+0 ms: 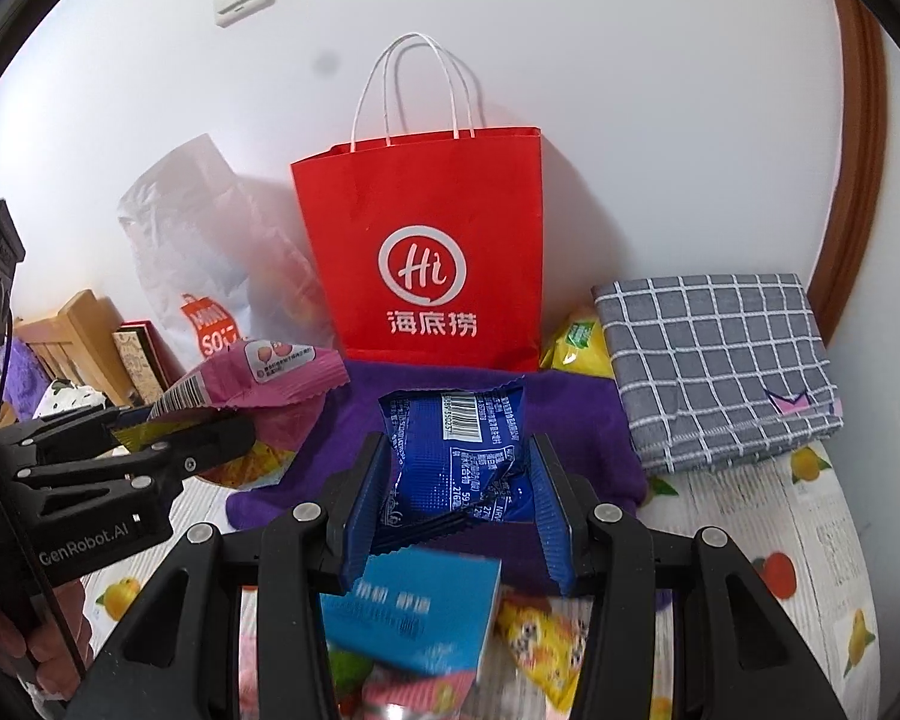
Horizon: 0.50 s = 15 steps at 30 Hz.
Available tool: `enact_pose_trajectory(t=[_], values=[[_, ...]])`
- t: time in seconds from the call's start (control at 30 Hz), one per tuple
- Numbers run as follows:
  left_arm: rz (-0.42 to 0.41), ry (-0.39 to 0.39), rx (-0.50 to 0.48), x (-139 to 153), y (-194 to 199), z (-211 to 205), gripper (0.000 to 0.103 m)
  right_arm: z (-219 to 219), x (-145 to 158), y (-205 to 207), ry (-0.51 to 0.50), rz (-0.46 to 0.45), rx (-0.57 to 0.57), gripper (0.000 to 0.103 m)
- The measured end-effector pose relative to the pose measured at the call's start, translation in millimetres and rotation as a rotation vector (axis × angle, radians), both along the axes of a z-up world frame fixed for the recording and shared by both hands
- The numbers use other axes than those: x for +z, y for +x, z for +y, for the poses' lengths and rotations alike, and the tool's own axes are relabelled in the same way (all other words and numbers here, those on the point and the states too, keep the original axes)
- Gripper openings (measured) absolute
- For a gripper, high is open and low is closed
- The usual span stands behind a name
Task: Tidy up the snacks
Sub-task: 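Carry both held packets up and over onto the purple towel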
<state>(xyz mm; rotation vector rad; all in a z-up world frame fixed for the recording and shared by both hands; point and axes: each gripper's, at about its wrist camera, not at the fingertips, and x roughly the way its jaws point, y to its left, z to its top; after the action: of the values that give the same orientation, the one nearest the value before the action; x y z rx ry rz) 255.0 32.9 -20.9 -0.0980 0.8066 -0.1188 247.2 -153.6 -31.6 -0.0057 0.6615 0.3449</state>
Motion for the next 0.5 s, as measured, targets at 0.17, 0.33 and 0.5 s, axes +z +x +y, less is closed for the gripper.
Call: enact_pose_trajectory(t=[0.17,0.33,0.5], values=[[0.029,-0.009,0.029,-11.5,28.5,13.8,0.042,6.5,-0.8,26.5,-0.018,-0.011,0.008,0.046],[0.05,0.008,0.052,-20.8,52.5,25.3,0.042,7.1,-3.1,55.0,-0.006,-0.007,0.02,0.046],[0.067,0.012,0.069,-30.0,71.7,34.1,0.042,5.6,-15.1,78.6,-0.009,0.01,0.034,0.046]])
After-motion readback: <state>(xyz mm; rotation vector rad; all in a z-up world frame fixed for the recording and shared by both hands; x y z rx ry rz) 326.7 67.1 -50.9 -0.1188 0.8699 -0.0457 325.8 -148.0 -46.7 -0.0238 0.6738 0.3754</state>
